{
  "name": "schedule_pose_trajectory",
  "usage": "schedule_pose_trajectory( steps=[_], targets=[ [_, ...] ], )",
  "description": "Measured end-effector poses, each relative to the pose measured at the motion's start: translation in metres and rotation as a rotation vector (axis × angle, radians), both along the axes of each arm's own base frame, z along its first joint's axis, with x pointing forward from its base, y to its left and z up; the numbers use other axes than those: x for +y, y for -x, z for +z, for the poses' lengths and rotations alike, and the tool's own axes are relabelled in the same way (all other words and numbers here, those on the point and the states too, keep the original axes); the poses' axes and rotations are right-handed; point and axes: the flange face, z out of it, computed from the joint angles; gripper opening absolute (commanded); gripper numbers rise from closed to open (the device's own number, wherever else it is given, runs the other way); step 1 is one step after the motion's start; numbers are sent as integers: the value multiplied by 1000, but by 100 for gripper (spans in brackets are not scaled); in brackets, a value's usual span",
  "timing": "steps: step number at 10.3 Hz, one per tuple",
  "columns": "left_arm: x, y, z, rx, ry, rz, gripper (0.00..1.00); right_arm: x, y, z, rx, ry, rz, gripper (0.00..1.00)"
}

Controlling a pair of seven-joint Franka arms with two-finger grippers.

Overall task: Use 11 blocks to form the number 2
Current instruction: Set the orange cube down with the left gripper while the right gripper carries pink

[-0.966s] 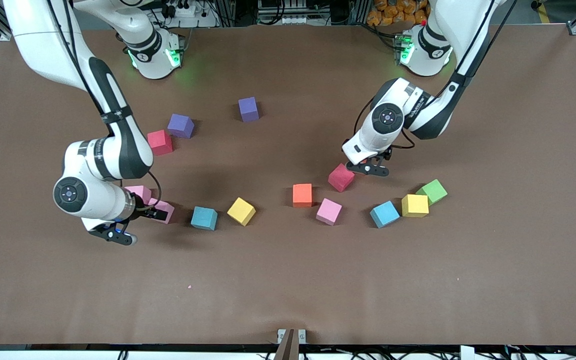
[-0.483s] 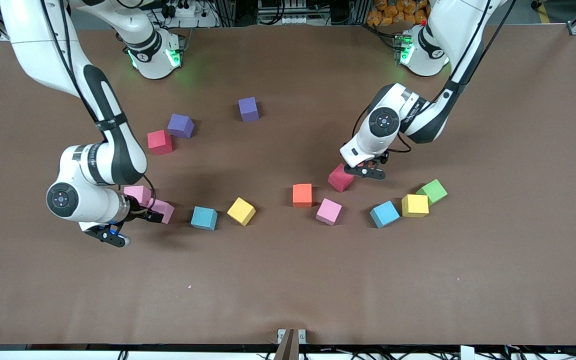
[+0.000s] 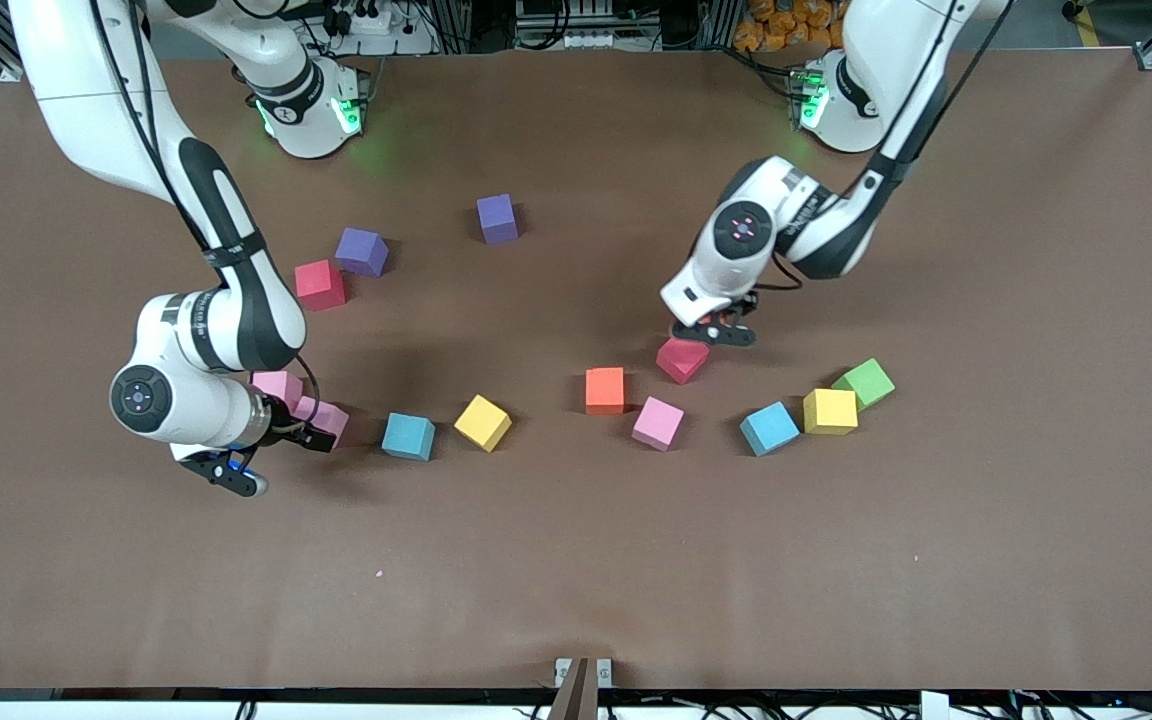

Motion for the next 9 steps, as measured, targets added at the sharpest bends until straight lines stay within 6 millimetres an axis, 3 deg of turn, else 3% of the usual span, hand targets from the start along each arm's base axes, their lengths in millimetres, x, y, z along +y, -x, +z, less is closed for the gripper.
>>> schedule_pose_trajectory(
  steps=[3,4,5,9],
  targets=[
    [-63,51,28,-8,0,85,15,-2,11,-21,-25,5,-5,100],
    [-78,67,30,-8,-2,99,17,0,13,-23,-25,6,-2,27],
    [-89,80,30,-6,-4,106,17,3,13,-23,-26,6,2,0],
    [-132,124,22,20,-6,117,18,7,12,-13,-31,2,8,0]
  ],
)
